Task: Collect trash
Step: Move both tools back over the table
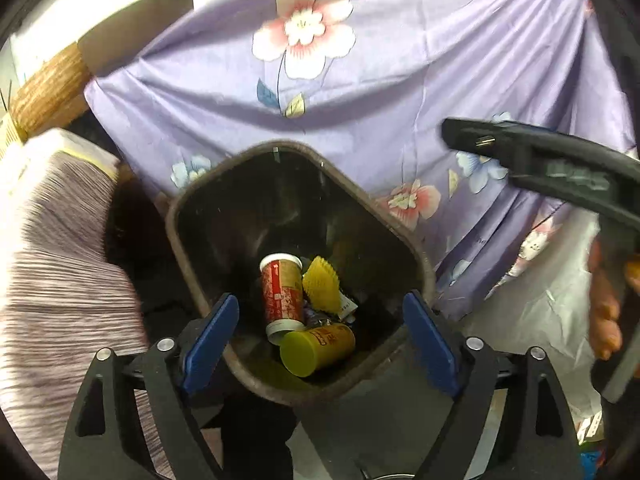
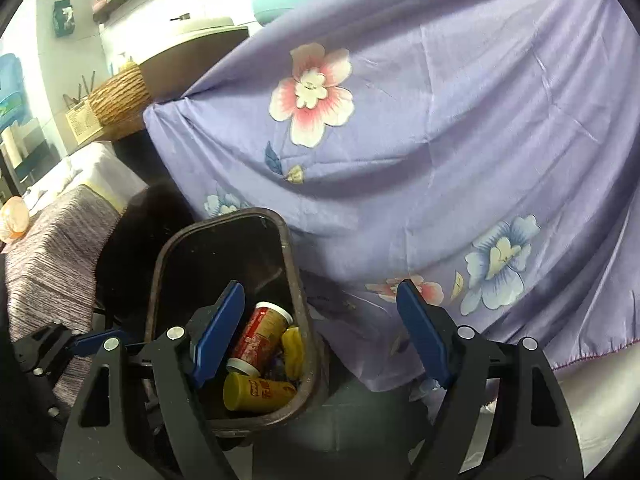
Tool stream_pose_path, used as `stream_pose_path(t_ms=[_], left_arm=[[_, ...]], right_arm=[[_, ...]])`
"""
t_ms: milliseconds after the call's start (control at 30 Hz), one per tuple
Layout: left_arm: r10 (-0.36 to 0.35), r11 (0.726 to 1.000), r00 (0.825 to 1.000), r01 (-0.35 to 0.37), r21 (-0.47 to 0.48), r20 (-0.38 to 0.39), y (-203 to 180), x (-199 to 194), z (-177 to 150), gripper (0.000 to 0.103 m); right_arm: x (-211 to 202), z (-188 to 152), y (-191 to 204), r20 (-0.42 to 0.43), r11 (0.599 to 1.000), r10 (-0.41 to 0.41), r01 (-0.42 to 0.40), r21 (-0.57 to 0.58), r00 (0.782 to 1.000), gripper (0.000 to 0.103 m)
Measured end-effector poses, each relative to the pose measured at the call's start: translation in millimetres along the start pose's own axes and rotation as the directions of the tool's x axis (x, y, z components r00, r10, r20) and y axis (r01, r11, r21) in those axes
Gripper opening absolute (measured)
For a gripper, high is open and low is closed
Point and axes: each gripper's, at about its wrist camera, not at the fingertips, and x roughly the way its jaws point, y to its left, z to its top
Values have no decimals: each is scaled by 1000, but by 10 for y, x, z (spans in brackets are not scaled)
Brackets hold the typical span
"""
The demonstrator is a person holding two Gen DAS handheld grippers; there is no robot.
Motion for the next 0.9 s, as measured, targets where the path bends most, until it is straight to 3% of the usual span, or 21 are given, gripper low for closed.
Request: stream_pose_path(t_ms=[233,433,667,900], left_arm=[[12,1000,996,-12,3,83,117,-691,-49,95],[67,994,988,-55,-89,138,490,-1195,-189,97],[191,967,971,-162,-195,142,1017,-1547,-452,97],[336,907,937,-292,-305,101,1656,-1938,-822,97]], right_arm=[[-95,139,292,4,994,110,-110,-30,994,78],[-171,225,850,-10,965,233,-233,-124,972,79],[-264,233,1602,-58,897,361,-363,-252,931,80],[-327,249,2305,-133,797,474,-489,-354,870,81]])
